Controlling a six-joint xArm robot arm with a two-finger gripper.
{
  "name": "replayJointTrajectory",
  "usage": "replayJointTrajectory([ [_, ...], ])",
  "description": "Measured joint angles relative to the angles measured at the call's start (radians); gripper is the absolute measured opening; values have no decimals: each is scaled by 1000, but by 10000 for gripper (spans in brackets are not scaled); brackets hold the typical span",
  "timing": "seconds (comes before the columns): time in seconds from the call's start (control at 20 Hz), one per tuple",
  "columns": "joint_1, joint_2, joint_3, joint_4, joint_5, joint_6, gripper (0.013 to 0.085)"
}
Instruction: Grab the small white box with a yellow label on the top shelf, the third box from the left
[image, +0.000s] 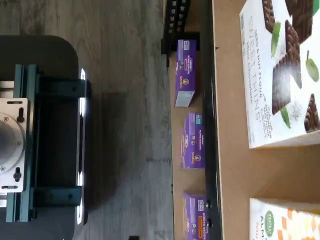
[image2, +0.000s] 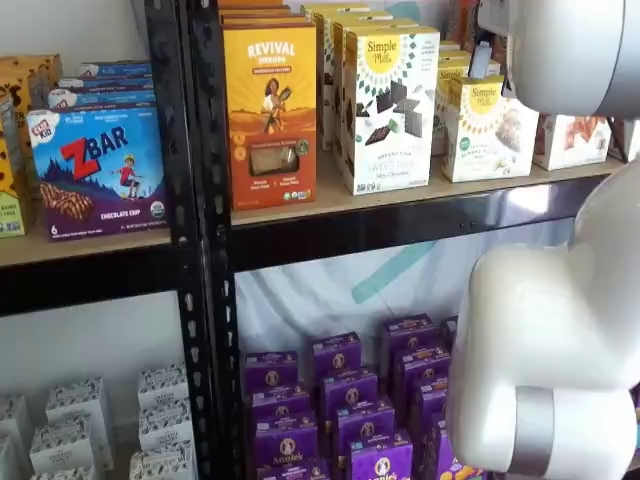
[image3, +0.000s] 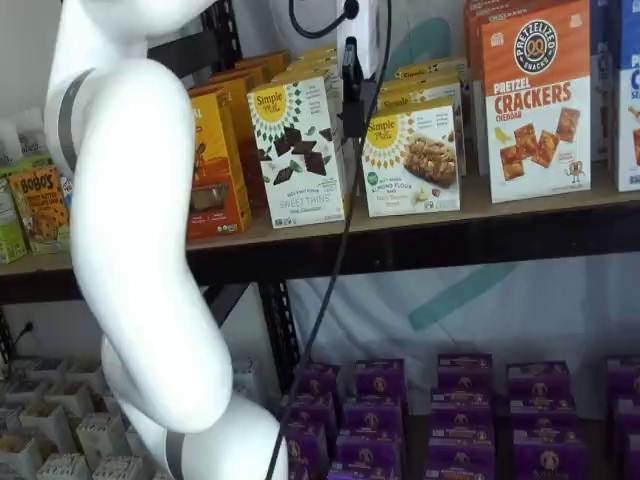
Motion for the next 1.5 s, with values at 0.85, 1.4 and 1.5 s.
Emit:
replayJointTrajectory([
  [0.85,-28,47,-5,46,-134,-26,850],
  [1.4,-31,73,18,56,-190,-37,850],
  [1.5,-30,77,16,51,-192,-37,850],
])
